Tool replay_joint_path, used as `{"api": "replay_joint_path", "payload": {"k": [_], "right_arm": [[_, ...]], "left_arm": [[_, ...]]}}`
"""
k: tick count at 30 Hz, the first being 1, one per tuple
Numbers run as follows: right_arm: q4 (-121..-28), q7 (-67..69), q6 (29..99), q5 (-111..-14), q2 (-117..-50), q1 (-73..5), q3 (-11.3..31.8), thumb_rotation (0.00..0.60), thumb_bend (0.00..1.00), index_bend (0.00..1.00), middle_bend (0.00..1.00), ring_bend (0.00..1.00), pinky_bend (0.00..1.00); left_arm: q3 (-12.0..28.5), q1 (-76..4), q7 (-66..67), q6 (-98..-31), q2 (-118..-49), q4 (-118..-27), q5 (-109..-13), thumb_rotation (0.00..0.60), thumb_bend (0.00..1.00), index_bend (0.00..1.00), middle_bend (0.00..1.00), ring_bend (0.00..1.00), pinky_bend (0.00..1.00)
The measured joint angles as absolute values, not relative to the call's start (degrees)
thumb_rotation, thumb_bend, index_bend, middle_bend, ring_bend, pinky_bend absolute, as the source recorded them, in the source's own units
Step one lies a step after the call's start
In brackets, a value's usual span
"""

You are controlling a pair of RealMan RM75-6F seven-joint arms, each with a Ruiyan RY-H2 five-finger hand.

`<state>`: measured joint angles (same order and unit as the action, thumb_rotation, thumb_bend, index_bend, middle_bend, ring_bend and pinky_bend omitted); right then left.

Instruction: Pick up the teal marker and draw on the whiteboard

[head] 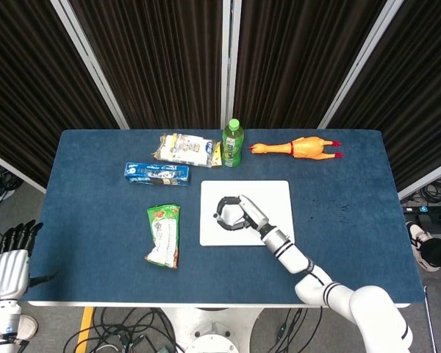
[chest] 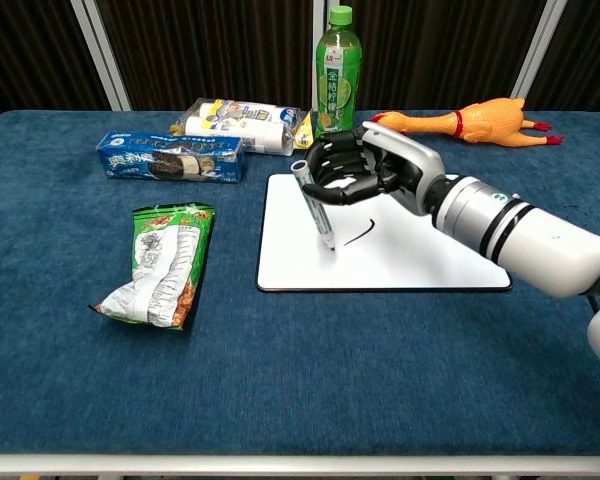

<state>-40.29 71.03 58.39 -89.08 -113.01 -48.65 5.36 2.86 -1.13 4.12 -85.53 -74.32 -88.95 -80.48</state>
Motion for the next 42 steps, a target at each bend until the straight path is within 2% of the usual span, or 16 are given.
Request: {"api": "replay_joint_path", "payload": {"k": [10, 22, 27, 35, 42], "right_arm": [[-38.33, 68.84, 55.98, -85.13, -111.51, -47.19, 7.71, 0.600, 0.66, 0.62, 0.57, 0.35, 0.25], [-34.86, 69.48, 54.38, -85.03, -113.72, -48.12, 7.94, 0.600, 0.66, 0.62, 0.57, 0.35, 0.25], [-34.58, 68.97, 54.36, -85.92, -113.42, -47.82, 6.75, 0.600, 0.70, 0.62, 0.57, 0.35, 0.24], [-38.57, 64.70, 54.96, -87.54, -106.92, -44.76, 3.40, 0.600, 0.71, 0.62, 0.58, 0.35, 0.21], [-48.08, 62.40, 56.95, -86.26, -101.22, -43.25, 5.05, 0.600, 0.71, 0.62, 0.58, 0.35, 0.21]], "left_arm": [[2.77, -1.30, 4.04, -85.26, -74.52, -88.82, -80.68, 0.600, 0.06, 0.10, 0.04, 0.00, 0.00], [2.66, -1.07, 3.95, -85.13, -74.53, -88.81, -80.28, 0.600, 0.06, 0.10, 0.04, 0.00, 0.00], [2.63, -0.97, 3.77, -85.28, -74.58, -88.63, -80.32, 0.600, 0.06, 0.10, 0.04, 0.00, 0.00], [2.43, -0.53, 3.01, -85.74, -75.44, -87.65, -80.47, 0.600, 0.06, 0.10, 0.04, 0.00, 0.00], [2.57, -0.78, 2.79, -85.70, -75.74, -87.29, -80.91, 0.600, 0.06, 0.10, 0.04, 0.00, 0.00]]}}
